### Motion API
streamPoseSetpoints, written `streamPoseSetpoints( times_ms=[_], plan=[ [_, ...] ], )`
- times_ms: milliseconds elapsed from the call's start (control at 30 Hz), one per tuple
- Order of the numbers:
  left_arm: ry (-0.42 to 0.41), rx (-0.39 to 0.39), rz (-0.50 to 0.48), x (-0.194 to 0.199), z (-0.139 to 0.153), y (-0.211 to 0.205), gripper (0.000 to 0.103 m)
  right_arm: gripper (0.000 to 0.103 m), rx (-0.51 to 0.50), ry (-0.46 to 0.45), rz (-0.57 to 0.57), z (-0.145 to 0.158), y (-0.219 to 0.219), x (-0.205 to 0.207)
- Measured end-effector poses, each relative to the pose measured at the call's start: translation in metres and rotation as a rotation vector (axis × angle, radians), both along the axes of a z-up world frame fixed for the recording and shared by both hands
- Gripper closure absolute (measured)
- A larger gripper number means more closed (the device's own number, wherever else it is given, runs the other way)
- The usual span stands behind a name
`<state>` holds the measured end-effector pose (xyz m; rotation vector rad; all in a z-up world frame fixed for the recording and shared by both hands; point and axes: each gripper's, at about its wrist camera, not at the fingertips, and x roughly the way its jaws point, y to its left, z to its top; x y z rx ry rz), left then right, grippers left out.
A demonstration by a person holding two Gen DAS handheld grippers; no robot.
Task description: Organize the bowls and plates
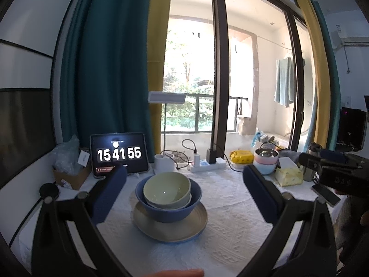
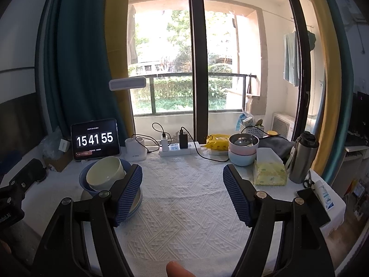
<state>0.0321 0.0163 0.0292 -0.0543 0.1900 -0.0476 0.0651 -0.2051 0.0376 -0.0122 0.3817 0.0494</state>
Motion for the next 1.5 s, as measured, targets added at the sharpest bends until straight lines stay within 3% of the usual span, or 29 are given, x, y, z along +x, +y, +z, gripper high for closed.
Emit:
streamPoseSetpoints(
  times_ms=[1500],
  plan=[
    [0.004, -0.006, -0.005, 0.0017, 0.0009, -0.0035, 0.001, 0.027, -0.001, 0.001, 0.008, -0.0013, -0.0016, -0.0009]
  ],
)
